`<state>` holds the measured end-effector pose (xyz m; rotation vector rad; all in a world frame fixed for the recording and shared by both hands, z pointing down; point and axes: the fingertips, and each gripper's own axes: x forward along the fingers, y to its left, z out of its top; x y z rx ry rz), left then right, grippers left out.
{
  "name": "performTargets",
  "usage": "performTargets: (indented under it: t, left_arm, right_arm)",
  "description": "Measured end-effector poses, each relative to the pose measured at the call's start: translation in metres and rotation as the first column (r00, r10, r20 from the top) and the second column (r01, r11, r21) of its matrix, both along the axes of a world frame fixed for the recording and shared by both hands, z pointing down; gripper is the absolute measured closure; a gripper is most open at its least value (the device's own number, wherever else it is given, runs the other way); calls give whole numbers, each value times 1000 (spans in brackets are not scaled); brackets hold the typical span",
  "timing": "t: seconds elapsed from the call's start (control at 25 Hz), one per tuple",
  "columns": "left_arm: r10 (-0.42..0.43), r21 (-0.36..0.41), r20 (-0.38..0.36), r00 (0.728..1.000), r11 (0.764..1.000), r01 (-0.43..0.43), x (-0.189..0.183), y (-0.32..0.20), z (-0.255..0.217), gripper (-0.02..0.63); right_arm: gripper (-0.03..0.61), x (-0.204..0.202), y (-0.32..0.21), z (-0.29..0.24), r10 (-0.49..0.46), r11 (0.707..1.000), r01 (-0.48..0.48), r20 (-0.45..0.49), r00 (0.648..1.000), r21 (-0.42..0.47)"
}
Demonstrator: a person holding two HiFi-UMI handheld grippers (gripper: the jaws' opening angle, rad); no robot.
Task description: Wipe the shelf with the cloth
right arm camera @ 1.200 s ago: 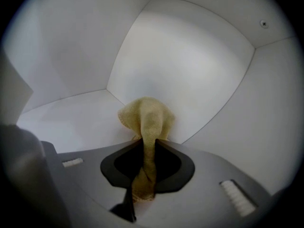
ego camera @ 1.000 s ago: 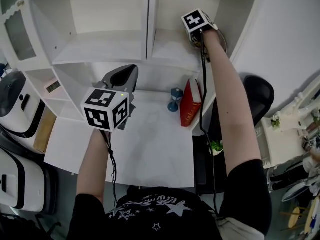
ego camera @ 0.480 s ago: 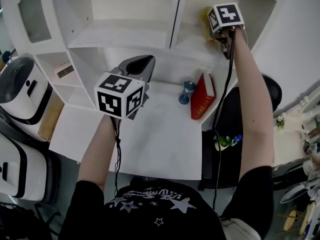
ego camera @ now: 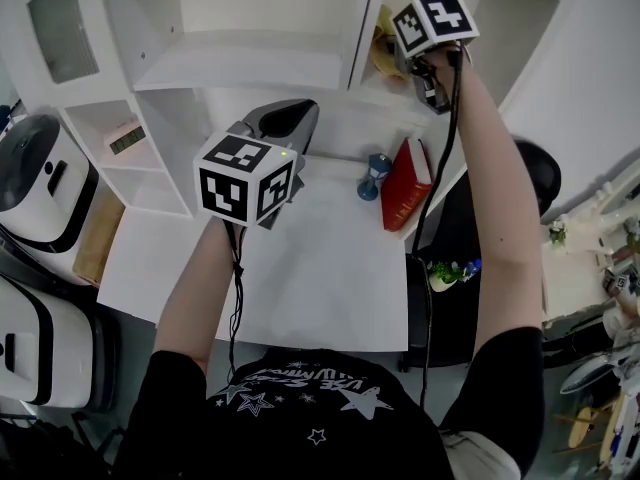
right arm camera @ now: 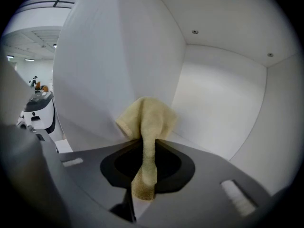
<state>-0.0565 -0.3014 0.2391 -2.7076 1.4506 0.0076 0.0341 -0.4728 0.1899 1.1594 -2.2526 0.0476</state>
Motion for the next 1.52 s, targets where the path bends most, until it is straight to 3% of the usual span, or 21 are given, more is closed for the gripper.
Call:
performTargets:
  t: [0.16,0.36,0.72,1.2,1.52]
  left_arm:
    - [10,7,-1,1000,1000,-10,-2,-3,-2,611]
    - [8,7,-6,1000,1000,-8,-4,-5,-1,611]
    - [22,-11,-5,1000,1000,-22,0,-8,7,611]
    - [42,-22,3,999,999,-42,10,-6,10,611]
    - [82,-40,6,997,996,-82,27,-8,18,611]
  right_arm:
    - [495,-16,1,16,-48,998,47,-21,999,-46]
    - [495,-15,-5,30,-48,999,45,-112,992,-29]
    - [495,-8,-5,34,-46,999,42,-124,991,-33]
    - [495,35,-4,37,34,999,-38,-137,990,-29]
    - [495,84,-5,37,148,989,-150,-159,976,-4]
